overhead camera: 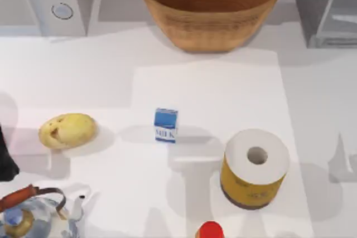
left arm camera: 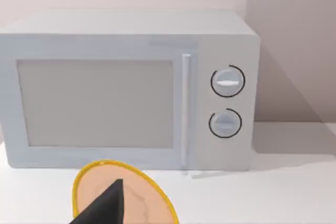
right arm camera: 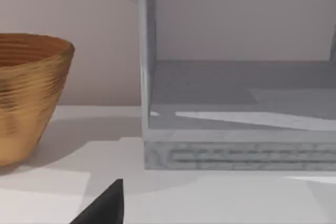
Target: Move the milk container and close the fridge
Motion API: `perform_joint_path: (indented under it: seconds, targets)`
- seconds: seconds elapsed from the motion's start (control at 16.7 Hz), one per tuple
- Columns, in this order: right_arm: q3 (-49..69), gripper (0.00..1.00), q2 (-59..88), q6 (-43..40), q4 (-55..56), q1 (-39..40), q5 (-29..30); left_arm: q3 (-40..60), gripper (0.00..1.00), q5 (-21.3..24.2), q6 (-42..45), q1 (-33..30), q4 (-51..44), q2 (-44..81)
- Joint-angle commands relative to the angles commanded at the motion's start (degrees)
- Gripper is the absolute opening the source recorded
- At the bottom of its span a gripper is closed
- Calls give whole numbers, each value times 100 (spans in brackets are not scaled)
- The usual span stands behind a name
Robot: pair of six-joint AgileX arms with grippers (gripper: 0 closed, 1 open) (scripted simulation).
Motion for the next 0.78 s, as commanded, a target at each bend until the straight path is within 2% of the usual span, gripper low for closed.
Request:
perform_joint_path:
  seconds: [0.18, 0.36, 0.48, 0.78]
  targets:
    - [3, 100, 78, 2, 78, 78, 78, 0, 100, 0, 0, 0, 0, 0]
    - [21, 100, 636, 16, 621, 655, 655, 0, 100, 0, 0, 0, 0, 0]
    - [39, 100, 1231, 30, 1181, 1336, 1336, 0, 100, 0, 0, 0, 0, 0]
    - [91, 100, 2892, 68, 2748, 3481, 3497, 0, 100, 0, 0, 0, 0, 0]
